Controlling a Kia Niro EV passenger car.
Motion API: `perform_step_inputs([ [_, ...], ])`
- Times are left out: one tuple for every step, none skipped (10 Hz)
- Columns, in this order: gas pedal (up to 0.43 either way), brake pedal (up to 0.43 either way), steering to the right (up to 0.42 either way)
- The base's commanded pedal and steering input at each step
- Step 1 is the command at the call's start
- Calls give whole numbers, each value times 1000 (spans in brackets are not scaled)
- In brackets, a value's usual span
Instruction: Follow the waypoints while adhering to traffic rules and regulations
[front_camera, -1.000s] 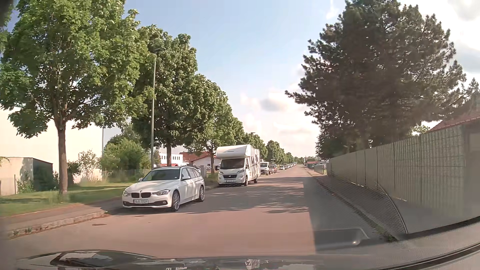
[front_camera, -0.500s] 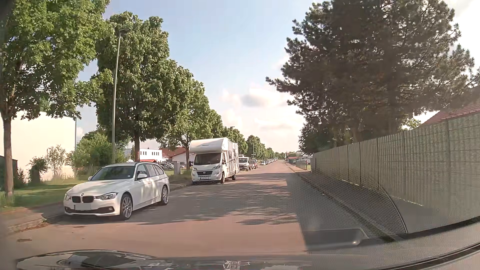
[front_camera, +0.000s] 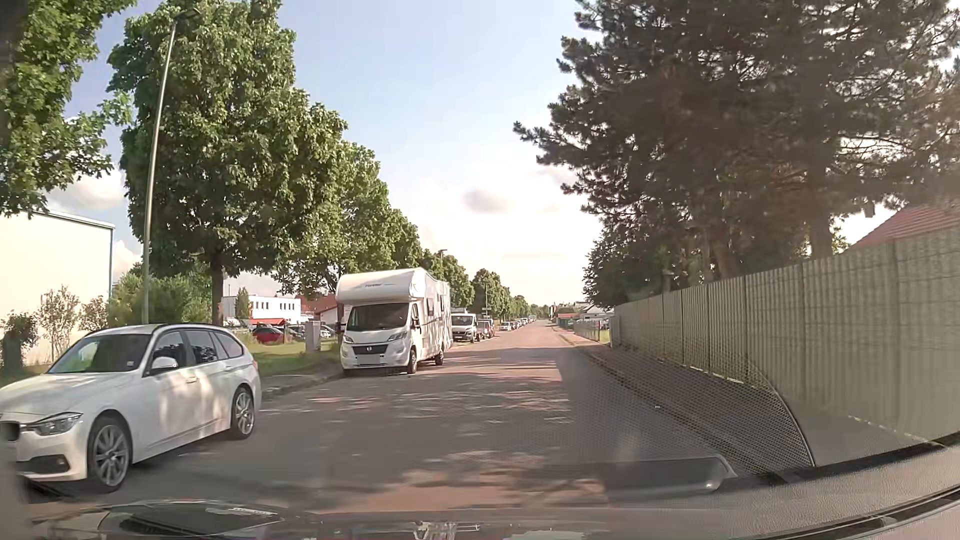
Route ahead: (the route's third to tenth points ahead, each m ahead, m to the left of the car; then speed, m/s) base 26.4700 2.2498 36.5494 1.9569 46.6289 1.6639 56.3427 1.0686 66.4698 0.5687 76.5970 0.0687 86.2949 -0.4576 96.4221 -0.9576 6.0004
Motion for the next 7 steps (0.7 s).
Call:
perform_step_inputs([
  [311, 18, 54],
  [260, 12, 54],
  [280, 18, 49],
  [287, 18, 39],
  [280, 18, 24],
  [280, 12, 18],
  [280, 18, 18],
])
